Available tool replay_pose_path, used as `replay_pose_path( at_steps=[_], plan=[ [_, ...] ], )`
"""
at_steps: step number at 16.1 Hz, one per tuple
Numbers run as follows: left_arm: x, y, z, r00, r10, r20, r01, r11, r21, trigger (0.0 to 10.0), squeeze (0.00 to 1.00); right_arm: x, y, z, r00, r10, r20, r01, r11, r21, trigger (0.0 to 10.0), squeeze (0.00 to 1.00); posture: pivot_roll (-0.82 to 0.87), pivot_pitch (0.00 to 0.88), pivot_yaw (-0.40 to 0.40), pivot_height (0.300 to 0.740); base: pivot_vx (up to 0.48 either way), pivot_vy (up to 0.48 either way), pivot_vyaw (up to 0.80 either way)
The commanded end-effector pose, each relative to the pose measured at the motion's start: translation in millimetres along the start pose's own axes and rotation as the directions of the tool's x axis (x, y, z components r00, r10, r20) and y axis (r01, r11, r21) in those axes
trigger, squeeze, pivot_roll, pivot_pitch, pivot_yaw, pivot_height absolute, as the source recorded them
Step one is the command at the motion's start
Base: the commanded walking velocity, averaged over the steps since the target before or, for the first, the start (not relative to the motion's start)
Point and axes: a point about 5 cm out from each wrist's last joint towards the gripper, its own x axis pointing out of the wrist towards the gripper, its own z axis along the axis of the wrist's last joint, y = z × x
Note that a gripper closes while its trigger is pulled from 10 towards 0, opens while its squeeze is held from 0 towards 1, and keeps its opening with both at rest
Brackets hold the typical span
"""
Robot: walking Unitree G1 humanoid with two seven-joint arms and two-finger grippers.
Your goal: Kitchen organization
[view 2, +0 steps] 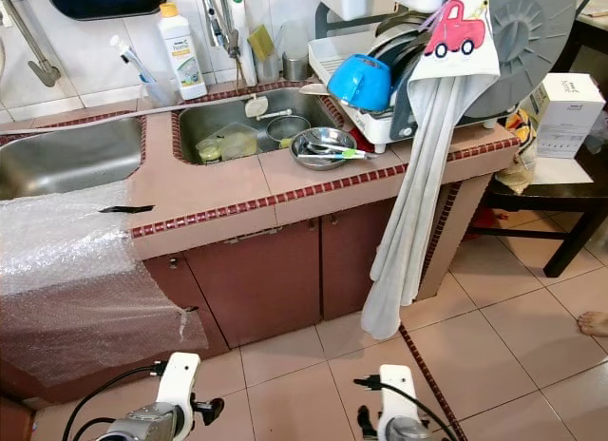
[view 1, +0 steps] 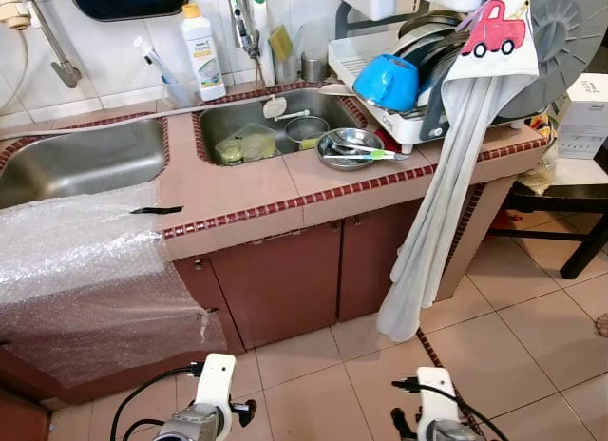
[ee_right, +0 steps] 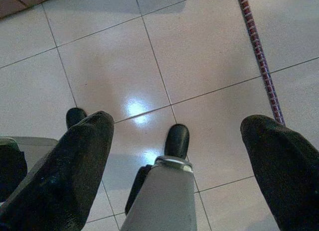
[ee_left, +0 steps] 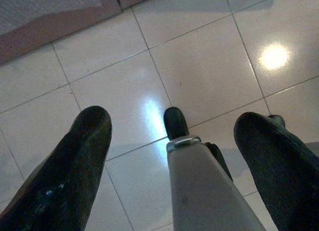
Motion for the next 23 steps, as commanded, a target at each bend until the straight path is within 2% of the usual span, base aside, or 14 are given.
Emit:
replay_pose_path(
  at_steps=[1,6,7,8,11,12,13,15,18,20,21,23],
  plan=[
    [-0.6,4.6,-1.5,1.000,0.015,-0.007,-0.015,1.000,-0.006,10.0,0.00,0.4,5.9,1.5,1.000,0.017,-0.001,-0.017,1.000,0.005,10.0,0.00,-0.03,0.000,0.106,0.740,0.000,0.000,0.00],
    [-0.5,3.9,0.3,1.000,0.013,0.010,-0.013,1.000,-0.024,10.0,0.00,0.3,4.0,5.5,1.000,0.010,0.022,-0.009,1.000,-0.025,10.0,0.00,-0.03,0.000,0.091,0.740,0.000,0.000,0.00],
    [-0.4,2.7,7.7,0.999,0.003,0.046,-0.003,1.000,-0.004,10.0,0.00,0.2,0.3,7.3,1.000,0.012,0.027,-0.012,1.000,-0.020,10.0,0.00,-0.03,0.000,0.079,0.740,0.000,0.000,0.00],
    [-0.3,-0.3,12.7,0.998,-0.030,0.063,0.031,0.999,-0.026,10.0,0.00,0.0,-2.6,8.0,0.999,0.016,0.032,-0.015,1.000,-0.010,10.0,0.00,-0.03,0.000,0.077,0.740,0.000,0.000,0.00],
    [-1.2,-1.6,17.7,0.991,-0.102,0.090,0.099,0.994,0.036,10.0,0.00,-0.9,-7.6,14.8,0.996,0.043,0.082,-0.043,0.999,-0.003,10.0,0.00,-0.02,0.000,0.070,0.740,0.000,0.000,0.00],
    [-2.2,1.6,16.8,0.987,-0.118,0.105,0.112,0.992,0.058,10.0,0.00,-1.8,-11.3,23.1,0.989,0.054,0.137,-0.058,0.998,0.029,10.0,0.00,-0.01,0.000,0.070,0.740,0.000,0.000,0.00],
    [-3.1,5.1,16.3,0.984,-0.125,0.123,0.121,0.992,0.037,10.0,0.00,-3.0,-11.9,30.2,0.979,0.068,0.192,-0.064,0.998,-0.028,10.0,0.00,-0.02,0.000,0.076,0.740,0.000,0.000,0.00],
    [-5.8,11.7,19.3,0.973,-0.135,0.185,0.130,0.991,0.037,10.0,0.00,-6.5,-16.1,41.7,0.955,0.092,0.281,-0.094,0.996,-0.004,10.0,0.00,-0.02,0.000,0.080,0.740,0.000,0.000,0.00],
    [-12.7,16.4,32.4,0.936,-0.205,0.286,0.186,0.978,0.093,10.0,0.00,-14.6,-24.2,48.7,0.916,0.116,0.383,-0.137,0.990,0.028,10.0,0.00,-0.02,0.000,0.091,0.740,0.000,0.000,0.00],
    [-22.6,17.4,47.9,0.884,-0.241,0.401,0.202,0.970,0.138,10.0,0.00,-27.0,-31.2,53.9,0.879,0.120,0.462,-0.165,0.985,0.058,10.0,0.00,-0.02,0.000,0.100,0.740,0.000,0.000,0.00],
    [-31.0,15.8,59.3,0.846,-0.262,0.465,0.197,0.963,0.184,10.0,0.00,-40.4,-33.6,58.5,0.845,0.125,0.520,-0.176,0.983,0.051,10.0,0.00,-0.02,0.000,0.105,0.740,0.000,0.000,0.00],
    [-42.7,14.3,71.9,0.806,-0.264,0.529,0.183,0.962,0.201,10.0,0.00,-61.9,-33.6,64.0,0.794,0.150,0.589,-0.195,0.981,0.014,10.0,0.00,-0.02,0.000,0.111,0.740,0.000,0.000,0.00]
  ],
)
